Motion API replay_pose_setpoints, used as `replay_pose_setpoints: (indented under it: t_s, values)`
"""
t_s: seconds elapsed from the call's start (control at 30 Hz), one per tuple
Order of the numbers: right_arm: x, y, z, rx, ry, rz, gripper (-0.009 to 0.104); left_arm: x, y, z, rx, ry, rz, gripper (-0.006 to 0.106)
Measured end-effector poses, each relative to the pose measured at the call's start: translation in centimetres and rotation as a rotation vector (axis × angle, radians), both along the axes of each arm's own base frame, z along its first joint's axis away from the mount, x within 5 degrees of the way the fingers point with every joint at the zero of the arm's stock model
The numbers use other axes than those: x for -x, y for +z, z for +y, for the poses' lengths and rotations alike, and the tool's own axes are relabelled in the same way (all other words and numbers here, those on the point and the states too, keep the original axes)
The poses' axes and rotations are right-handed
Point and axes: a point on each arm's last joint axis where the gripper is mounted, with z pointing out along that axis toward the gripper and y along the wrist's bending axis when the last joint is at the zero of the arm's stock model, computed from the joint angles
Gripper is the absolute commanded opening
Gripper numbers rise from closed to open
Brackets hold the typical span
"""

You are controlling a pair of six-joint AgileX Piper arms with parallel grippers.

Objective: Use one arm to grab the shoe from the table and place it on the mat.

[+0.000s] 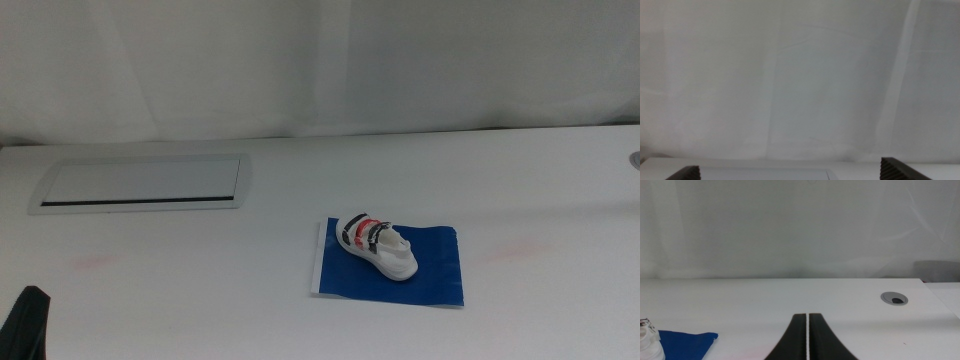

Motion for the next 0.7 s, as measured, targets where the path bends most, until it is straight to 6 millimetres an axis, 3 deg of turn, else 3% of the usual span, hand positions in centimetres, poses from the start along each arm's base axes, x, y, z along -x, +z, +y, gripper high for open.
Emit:
replay_pose_setpoints:
  t_s: [0.4, 0.53, 0.63, 0.7]
  values:
    - [0.0, 0.0, 0.0, -0.004, 0.0, 0.0, -0.002, -0.05, -0.64, 0.06, 0.015, 0.006, 0.043, 0.089]
    - [0.0, 0.0, 0.0, -0.004, 0.0, 0.0, -0.002, -0.05, -0.7, 0.08, 0.001, 0.009, 0.05, 0.082]
    - [0.0, 0.0, 0.0, -0.004, 0.0, 0.0, -0.002, -0.05, -0.93, 0.13, 0.001, 0.014, 0.075, 0.055]
    - [0.0, 0.0, 0.0, 0.001, 0.0, 0.0, -0.002, -0.05, -1.09, 0.16, 0.006, 0.018, 0.093, 0.021]
